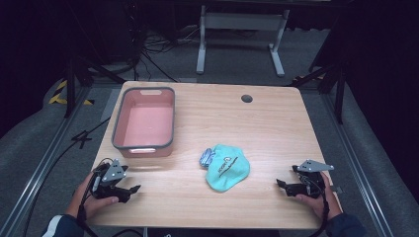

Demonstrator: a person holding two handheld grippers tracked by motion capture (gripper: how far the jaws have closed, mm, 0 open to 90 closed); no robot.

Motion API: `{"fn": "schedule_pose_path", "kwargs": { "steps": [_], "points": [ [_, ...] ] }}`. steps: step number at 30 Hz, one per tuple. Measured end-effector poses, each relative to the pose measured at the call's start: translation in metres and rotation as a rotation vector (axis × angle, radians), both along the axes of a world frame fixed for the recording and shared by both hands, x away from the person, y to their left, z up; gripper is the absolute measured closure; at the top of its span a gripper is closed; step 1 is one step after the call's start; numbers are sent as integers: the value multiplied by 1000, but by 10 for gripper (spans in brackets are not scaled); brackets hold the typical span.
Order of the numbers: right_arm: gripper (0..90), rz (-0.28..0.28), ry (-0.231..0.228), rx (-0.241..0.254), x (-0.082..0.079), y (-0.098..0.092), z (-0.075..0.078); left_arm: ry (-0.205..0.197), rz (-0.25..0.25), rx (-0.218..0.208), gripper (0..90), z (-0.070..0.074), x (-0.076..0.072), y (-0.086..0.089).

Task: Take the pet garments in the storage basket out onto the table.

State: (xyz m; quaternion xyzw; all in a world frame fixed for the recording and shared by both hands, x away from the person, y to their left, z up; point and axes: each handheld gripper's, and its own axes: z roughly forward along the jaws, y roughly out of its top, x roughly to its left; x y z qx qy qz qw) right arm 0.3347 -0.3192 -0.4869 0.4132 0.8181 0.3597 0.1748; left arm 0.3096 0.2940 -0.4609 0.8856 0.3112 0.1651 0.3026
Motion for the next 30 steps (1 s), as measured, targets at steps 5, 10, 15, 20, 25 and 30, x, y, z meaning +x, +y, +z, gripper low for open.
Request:
{"fn": "schedule_pose_path", "kwargs": {
  "steps": [5,10,15,20,25,30],
  "points": [
    [136,0,0,0,0,0,0,20,25,-18,193,-8,-3,9],
    [136,0,0,0,0,0,0,30,54,-57,178,-15,-9,15],
    [137,-3,0,-1,-1,0,0,42,64,-135,169,-22,-12,19],
    [137,-2,0,-1,-1,0,0,36,88,-131,164,-22,-15,18],
    [137,-1,0,-2,-1,0,0,30,95,-126,161,-21,-15,18],
    [138,-4,0,2,-1,0,0,21,97,-110,159,-21,-15,19]
  ]
}}
